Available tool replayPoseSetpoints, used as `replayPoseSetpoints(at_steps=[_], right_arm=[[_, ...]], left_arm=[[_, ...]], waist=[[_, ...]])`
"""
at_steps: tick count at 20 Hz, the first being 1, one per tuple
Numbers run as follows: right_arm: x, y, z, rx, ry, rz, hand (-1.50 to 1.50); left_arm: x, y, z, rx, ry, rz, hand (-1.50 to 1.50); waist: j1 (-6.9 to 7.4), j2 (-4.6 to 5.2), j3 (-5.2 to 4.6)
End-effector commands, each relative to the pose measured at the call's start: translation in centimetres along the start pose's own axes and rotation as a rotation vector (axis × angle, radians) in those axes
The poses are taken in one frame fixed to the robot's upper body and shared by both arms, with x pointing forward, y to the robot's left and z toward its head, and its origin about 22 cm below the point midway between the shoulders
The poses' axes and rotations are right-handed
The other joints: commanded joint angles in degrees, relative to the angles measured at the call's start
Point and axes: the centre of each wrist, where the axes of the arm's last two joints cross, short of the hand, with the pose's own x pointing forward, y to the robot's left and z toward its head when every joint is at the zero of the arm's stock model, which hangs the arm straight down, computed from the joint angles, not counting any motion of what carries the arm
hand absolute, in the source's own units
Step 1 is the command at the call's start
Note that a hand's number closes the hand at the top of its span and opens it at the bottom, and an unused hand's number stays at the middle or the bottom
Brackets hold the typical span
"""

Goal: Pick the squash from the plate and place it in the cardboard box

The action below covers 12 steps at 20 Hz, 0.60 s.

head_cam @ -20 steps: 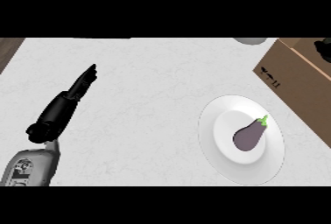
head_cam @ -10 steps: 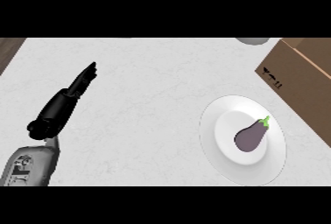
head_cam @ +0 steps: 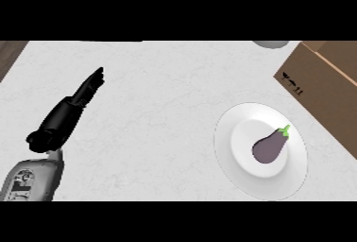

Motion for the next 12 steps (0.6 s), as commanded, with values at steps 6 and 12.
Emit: replayPoseSetpoints(at_steps=[6,12], right_arm=[[-2.5,-1.7,1.3,-0.339,-0.034,-0.739,-1.5],[-6.7,-2.7,4.2,-0.494,0.0,-0.785,-1.5]], left_arm=[[0.2,-0.2,0.0,0.008,-0.001,0.001,0.0],[0.2,-0.2,0.5,0.001,-0.025,0.006,0.0]], waist=[[-0.02,0.3,0.03],[0.9,0.62,0.03]])
